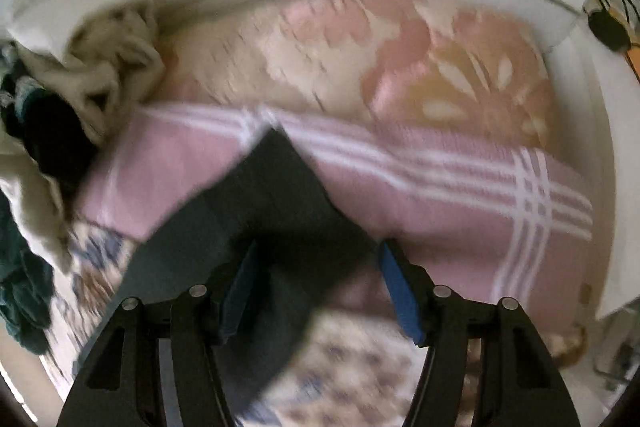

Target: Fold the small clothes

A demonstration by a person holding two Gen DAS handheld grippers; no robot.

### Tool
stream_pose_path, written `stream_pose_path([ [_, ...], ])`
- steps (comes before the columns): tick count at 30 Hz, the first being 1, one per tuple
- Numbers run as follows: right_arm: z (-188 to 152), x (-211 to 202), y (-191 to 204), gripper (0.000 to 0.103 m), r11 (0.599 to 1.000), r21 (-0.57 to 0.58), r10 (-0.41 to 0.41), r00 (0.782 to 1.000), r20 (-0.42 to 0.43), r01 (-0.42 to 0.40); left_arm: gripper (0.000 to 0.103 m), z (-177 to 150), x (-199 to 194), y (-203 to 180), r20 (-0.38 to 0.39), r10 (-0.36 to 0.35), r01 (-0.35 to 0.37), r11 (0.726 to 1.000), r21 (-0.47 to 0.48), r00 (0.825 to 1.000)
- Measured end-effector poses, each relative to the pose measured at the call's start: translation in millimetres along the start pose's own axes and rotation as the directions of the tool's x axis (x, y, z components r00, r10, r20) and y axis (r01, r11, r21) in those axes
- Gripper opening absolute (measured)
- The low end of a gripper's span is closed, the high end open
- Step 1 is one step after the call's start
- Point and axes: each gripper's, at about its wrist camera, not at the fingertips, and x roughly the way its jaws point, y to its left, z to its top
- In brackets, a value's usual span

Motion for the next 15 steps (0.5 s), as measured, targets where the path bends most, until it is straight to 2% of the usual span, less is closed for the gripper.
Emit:
stream_pose_path([
  [1, -0.7, 1.7, 3.8, 0.048, 1.0, -0.015, -0.006, 1.0, 0.012, 0.006, 0.103, -4.7, -2.1, -10.4, 0.003, -0.009, 0.008, 1.0, 0.016, 1.0],
  [2, -3.2, 3.5, 10.1, 0.026, 0.999, -0.045, -0.028, 0.999, 0.025, 0.03, 0.102, -10.4, -7.9, -20.9, 0.013, -0.002, 0.002, 0.999, 0.032, 1.0],
  [3, -6.3, 4.2, 16.0, 0.016, 0.997, -0.069, -0.034, 0.999, 0.034, 0.036, 0.102, -13.1, -13.0, -23.0, 0.024, 0.006, -0.006, 0.999, 0.034, 1.0],
  [4, -6.4, 5.7, 20.7, 0.015, 0.996, -0.078, -0.038, 0.998, 0.042, 0.042, 0.102, -15.0, -18.8, -21.4, 0.033, 0.006, -0.007, 1.0, 0.027, 0.999],
  [6, -12.2, -4.2, 33.3, 0.013, 0.995, -0.095, -0.036, 0.997, 0.067, 0.042, 0.102, -16.4, -37.3, -1.8, 0.044, -0.037, 0.038, 0.999, -0.026, 0.998],
  [8, -18.6, -22.0, 50.0, 0.013, 0.992, -0.123, -0.02, 0.995, 0.1, 0.032, 0.102, -13.0, -59.6, 35.0, 0.077, -0.055, 0.063, 0.993, -0.101, 0.996],
  [10, -36.5, -53.3, 83.2, 0.012, 0.979, -0.205, 0.021, 0.989, 0.144, 0.009, 0.102, -10.6, -81.1, 75.1, 0.121, -0.057, 0.078, 0.982, -0.171, 0.991],
  [13, -73.8, -97.6, 142.3, 0.012, 0.941, -0.333, 0.125, 0.979, 0.16, -0.066, 0.102, -10.1, -106.9, 142.8, 0.196, -0.019, 0.073, 0.959, -0.272, 0.98],
  [15, -108.2, -122.7, 190.2, 0.012, 0.894, -0.427, 0.21, 0.967, 0.142, -0.132, 0.102, -12.8, -118.2, 203.3, 0.237, 0.08, 0.014, 0.928, -0.372, 0.968],
])
